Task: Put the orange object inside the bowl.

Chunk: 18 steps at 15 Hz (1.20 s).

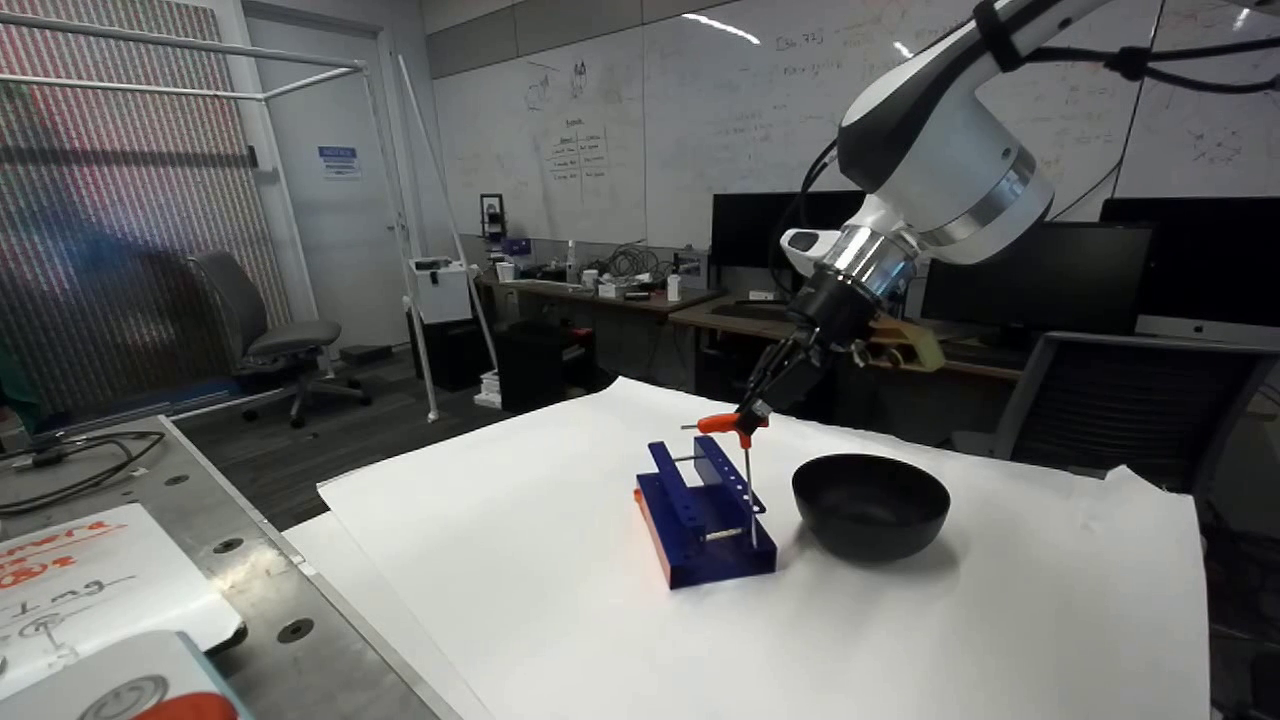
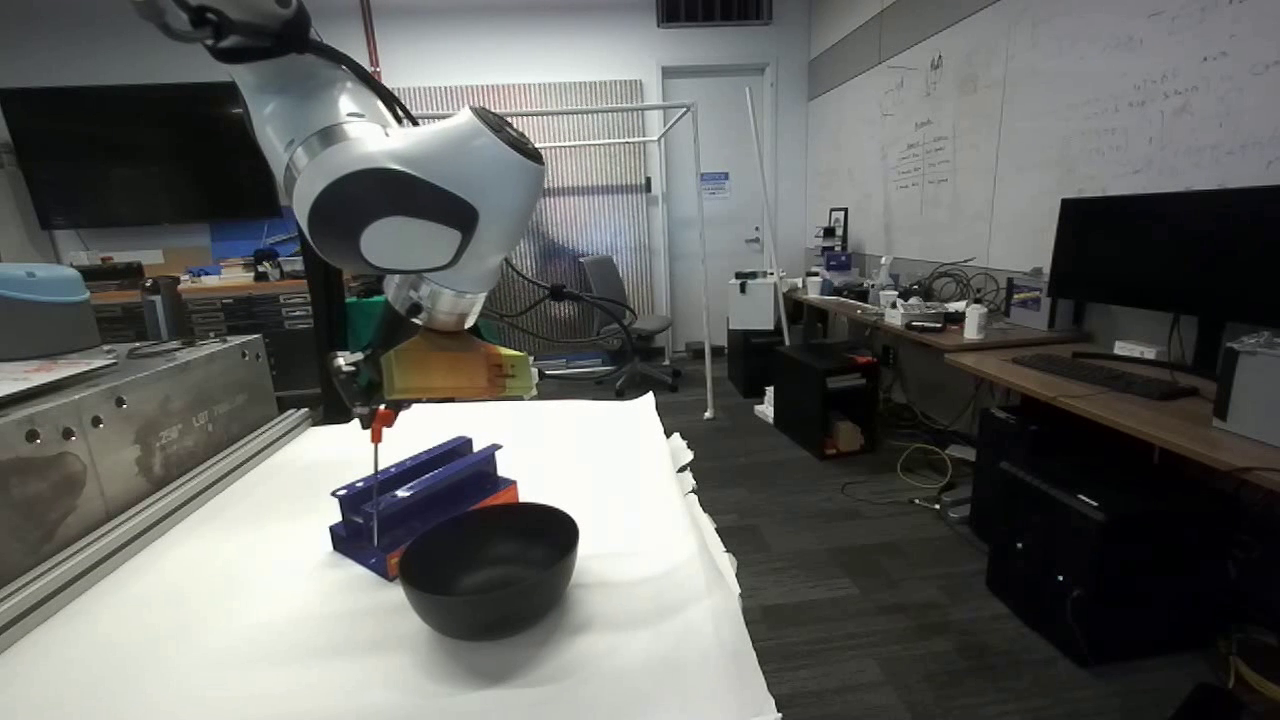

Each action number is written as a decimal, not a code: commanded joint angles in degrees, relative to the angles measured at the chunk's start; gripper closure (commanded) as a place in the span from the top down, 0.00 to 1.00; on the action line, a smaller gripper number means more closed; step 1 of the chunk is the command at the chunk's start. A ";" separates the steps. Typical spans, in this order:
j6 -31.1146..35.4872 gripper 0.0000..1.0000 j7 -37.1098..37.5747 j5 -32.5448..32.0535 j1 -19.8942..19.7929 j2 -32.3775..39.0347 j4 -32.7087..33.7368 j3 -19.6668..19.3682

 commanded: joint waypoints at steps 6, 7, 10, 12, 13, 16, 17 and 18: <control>4.53 0.12 -7.97 1.37 1.07 -0.32 -1.45 0.05; 5.26 0.12 -9.06 1.38 1.20 -0.28 -1.85 0.16; 6.80 0.12 -12.02 1.64 1.50 -0.17 -2.75 0.57; 8.12 0.47 -13.00 2.36 1.74 -0.35 -3.39 0.85; 7.48 0.53 -13.17 1.82 1.63 -0.43 -3.31 0.80; 5.45 0.77 -11.72 0.58 1.38 -1.23 -2.67 0.29; 5.11 0.84 -11.05 0.64 1.29 -1.59 -2.42 0.15; 4.65 0.92 -10.67 -0.13 1.26 -2.03 -2.11 -0.12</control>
